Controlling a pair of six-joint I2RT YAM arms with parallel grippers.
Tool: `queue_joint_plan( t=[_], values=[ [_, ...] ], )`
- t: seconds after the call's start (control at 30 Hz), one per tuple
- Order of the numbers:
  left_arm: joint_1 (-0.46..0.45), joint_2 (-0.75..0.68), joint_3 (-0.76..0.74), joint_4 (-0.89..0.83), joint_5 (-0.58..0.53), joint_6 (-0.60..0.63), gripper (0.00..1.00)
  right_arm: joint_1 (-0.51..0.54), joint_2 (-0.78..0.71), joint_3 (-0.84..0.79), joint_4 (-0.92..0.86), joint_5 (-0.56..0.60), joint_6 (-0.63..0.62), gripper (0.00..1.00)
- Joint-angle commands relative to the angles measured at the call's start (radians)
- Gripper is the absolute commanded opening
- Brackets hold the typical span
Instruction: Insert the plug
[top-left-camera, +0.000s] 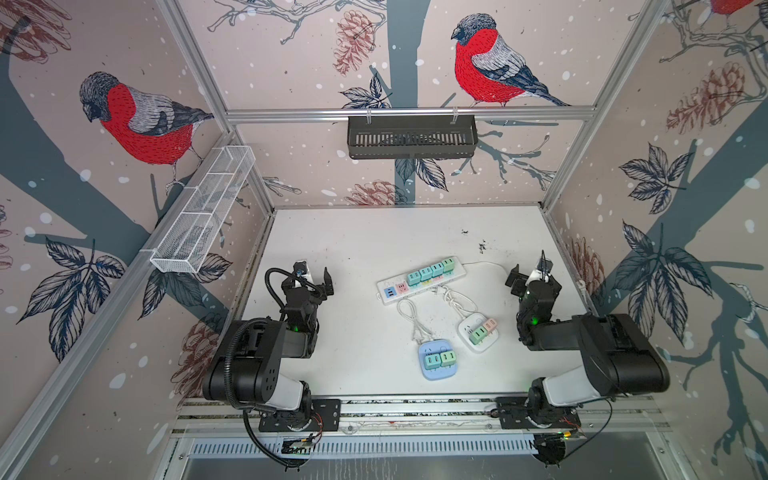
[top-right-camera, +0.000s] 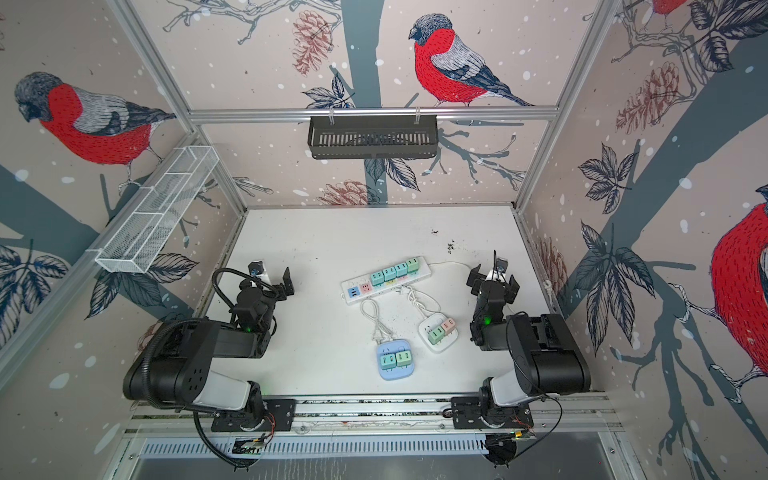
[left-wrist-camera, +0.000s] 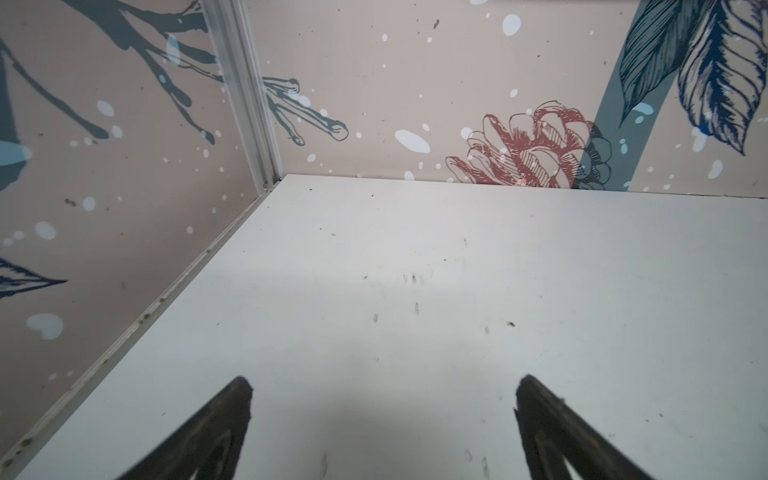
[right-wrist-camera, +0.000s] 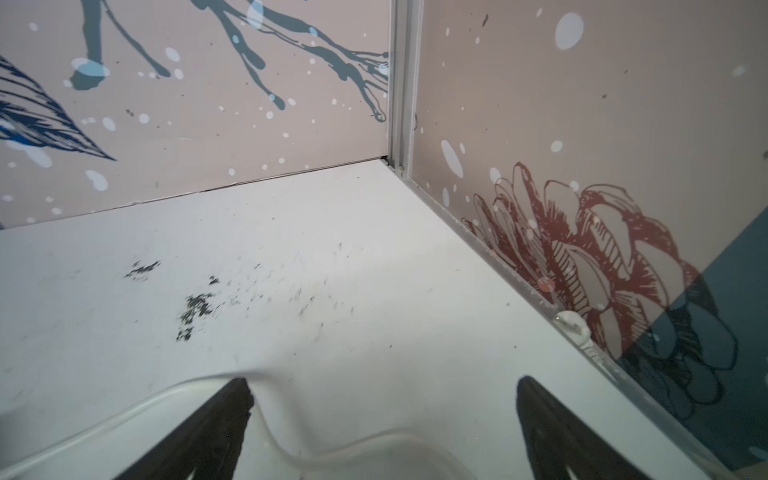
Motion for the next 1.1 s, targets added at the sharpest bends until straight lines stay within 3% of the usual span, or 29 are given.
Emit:
queue_joint_plan(
  t=[0.0,0.03,0.1,0.2,1.07],
  values=[
    [0.006,0.013,0.041,-0.062,0.018,0.003,0.98,-0.002,-0.021,0.008,0.066,-0.016,0.001,0.99],
    [0.005,0.012,0.044,-0.068,0.015,0.001,0.98,-0.004,-0.029,0.026,0.02,-0.014,0.009,1.0],
    [0.006,0.012,0.043,-0.066,0.015,0.001,0.98,0.004,-0.004,0.001,0.119,-0.002,-0.013,1.0],
    [0.006,0.012,0.044,-0.067,0.016,0.002,0.98,0.01,-0.025,0.02,0.043,0.01,0.001,1.0],
    [0.006,0.004,0.032,-0.057,0.02,0.004,0.98,0.013,-0.02,0.018,0.059,0.018,-0.008,1.0]
  ],
)
